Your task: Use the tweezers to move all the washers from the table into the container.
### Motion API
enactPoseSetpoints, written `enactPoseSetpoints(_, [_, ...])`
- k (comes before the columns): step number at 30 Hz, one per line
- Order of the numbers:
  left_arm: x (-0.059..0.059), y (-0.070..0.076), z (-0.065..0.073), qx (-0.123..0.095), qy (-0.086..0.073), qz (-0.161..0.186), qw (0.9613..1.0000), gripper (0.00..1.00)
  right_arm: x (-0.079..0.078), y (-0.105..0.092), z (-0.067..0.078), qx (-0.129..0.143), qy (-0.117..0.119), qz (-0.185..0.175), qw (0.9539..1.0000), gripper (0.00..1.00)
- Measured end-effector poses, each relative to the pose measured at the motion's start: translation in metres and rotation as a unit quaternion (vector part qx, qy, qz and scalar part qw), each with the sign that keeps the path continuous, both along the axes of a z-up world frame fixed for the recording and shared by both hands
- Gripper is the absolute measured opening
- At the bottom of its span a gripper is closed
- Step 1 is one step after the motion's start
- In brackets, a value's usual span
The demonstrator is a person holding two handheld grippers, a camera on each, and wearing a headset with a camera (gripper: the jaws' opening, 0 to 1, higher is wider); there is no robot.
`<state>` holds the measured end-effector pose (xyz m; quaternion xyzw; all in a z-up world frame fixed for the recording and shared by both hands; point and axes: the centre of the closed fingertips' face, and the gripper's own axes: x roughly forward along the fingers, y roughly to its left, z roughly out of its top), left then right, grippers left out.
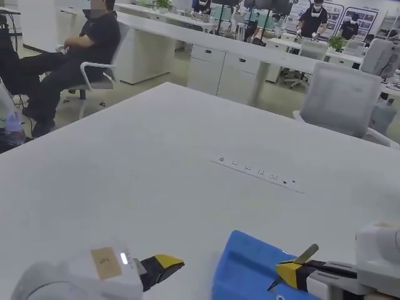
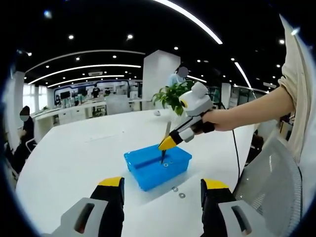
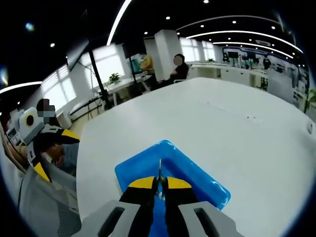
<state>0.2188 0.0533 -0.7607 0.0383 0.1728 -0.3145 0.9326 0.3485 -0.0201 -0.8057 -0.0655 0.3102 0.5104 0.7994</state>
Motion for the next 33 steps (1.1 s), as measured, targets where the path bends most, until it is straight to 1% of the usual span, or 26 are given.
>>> enactPoseSetpoints(8, [-0.001, 0.000, 0.000, 0.000, 0.001, 0.000, 1.0000, 0.62, 0.003, 0.002, -0.008, -0.008, 0.007, -0.001, 0.9999, 0.03])
enactPoseSetpoints(15, [-0.001, 0.000, 0.000, 0.000, 0.001, 0.000, 1.0000, 0.62, 0.007, 0.002, -0.013, -0.015, 0.007, 0.001, 0.9999, 0.03])
enactPoseSetpoints(18, [-0.001, -0.001, 0.001, 0.001, 0.001, -0.002, 1.0000, 0.61, 0.010, 0.000, -0.019, -0.026, 0.011, -0.001, 0.9996, 0.03])
enactPoseSetpoints(23, [0.000, 0.000, 0.001, 0.001, 0.000, 0.000, 1.0000, 0.61, 0.007, 0.002, -0.020, -0.030, 0.011, 0.005, 0.9995, 0.03])
enactPoseSetpoints(26, [0.000, 0.000, 0.002, -0.002, 0.000, 0.001, 1.0000, 0.61, 0.007, 0.003, -0.021, -0.032, 0.011, 0.006, 0.9994, 0.03])
enactPoseSetpoints(30, [0.000, 0.000, 0.001, 0.000, 0.001, -0.001, 1.0000, 0.61, 0.009, 0.002, -0.024, -0.034, 0.013, 0.006, 0.9993, 0.03])
enactPoseSetpoints(33, [0.000, 0.000, 0.001, 0.001, 0.000, 0.000, 1.0000, 0.61, 0.007, 0.002, -0.025, -0.040, 0.009, 0.011, 0.9991, 0.03])
